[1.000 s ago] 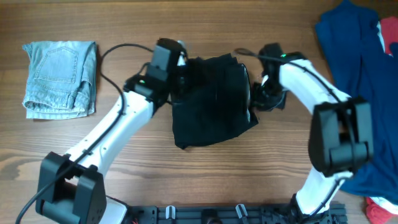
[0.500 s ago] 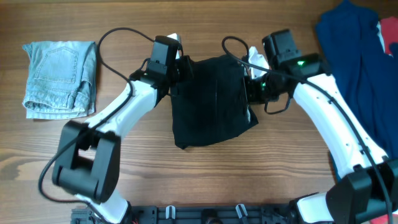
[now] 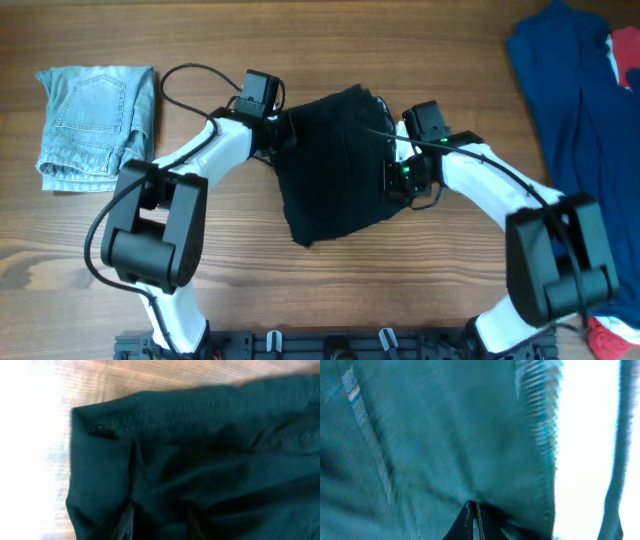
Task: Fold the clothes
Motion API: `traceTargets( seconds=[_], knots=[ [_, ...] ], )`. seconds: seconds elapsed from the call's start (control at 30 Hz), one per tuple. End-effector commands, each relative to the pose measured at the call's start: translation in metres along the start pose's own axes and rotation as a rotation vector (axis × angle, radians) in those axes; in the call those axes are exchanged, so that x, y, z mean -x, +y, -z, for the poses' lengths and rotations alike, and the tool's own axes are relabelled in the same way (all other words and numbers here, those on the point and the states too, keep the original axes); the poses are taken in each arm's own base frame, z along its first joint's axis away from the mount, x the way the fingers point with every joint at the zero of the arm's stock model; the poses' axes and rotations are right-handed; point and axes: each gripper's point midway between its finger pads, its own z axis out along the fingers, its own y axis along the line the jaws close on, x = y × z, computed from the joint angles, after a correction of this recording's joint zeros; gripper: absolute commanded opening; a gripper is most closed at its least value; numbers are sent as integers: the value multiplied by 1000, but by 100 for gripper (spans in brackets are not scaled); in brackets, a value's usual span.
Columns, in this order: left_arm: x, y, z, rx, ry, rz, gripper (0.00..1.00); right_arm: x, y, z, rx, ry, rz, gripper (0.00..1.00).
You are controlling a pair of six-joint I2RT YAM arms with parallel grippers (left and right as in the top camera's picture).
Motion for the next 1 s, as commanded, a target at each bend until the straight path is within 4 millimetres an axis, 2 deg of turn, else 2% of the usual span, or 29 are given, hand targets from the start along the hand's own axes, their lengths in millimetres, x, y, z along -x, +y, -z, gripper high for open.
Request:
traceTargets(
  seconds=[0.0, 0.03, 0.1, 0.17, 0.2, 0.27, 0.37, 0.4, 0.43, 0.47, 0.5, 0.57, 0.63, 0.7, 0.77, 0.87, 0.97],
  knots=[
    [-72, 49, -2, 191, 264, 75, 23, 17, -49, -18, -236, -83, -114, 5],
    [-91, 61, 7, 254, 341, 116, 21, 26, -59, -18, -286, -130, -138, 5],
    [-113, 69, 19, 306, 432, 127, 13, 48, -76, -7, -377, -238, -138, 4],
    [-123, 72, 29, 334, 476, 127, 10, 70, -82, 9, -432, -329, -131, 4],
    [-125, 70, 34, 335, 479, 124, 9, 81, -77, 16, -431, -353, -95, 4],
    [-118, 63, 47, 313, 446, 115, 8, 98, -63, 31, -407, -383, -15, 4],
    [-94, 42, 77, 229, 314, 92, 10, 108, -51, 53, -393, -423, 2, 4],
    [-80, 31, 92, 177, 235, 75, 14, 110, -45, 64, -378, -442, 5, 4],
    [-60, 18, 110, 121, 125, 57, 41, 111, -39, 73, -357, -458, 9, 4],
    [-40, 8, 125, 78, 17, 21, 83, 111, -31, 86, -330, -482, 14, 4],
    [-11, -13, 146, -6, -134, -81, 100, 110, -21, 100, -295, -506, 18, 4],
    [11, -34, 159, -88, -241, -159, 100, 106, -5, 121, -228, -535, 35, 4],
    [18, -49, 154, -158, -257, -239, 100, 99, 9, 141, -170, -556, 52, 4],
    [18, -59, 131, -225, -215, -342, 100, 92, 16, 152, -138, -557, 61, 5],
    [15, -61, 103, -262, -165, -410, 100, 88, 16, 153, -139, -548, 60, 6],
    [14, -52, 64, -275, -102, -397, 100, 79, 13, 148, -144, -504, 55, 7],
    [4, -51, 27, -343, -22, -412, 100, 73, 10, 144, -155, -476, 50, 8]
  ],
)
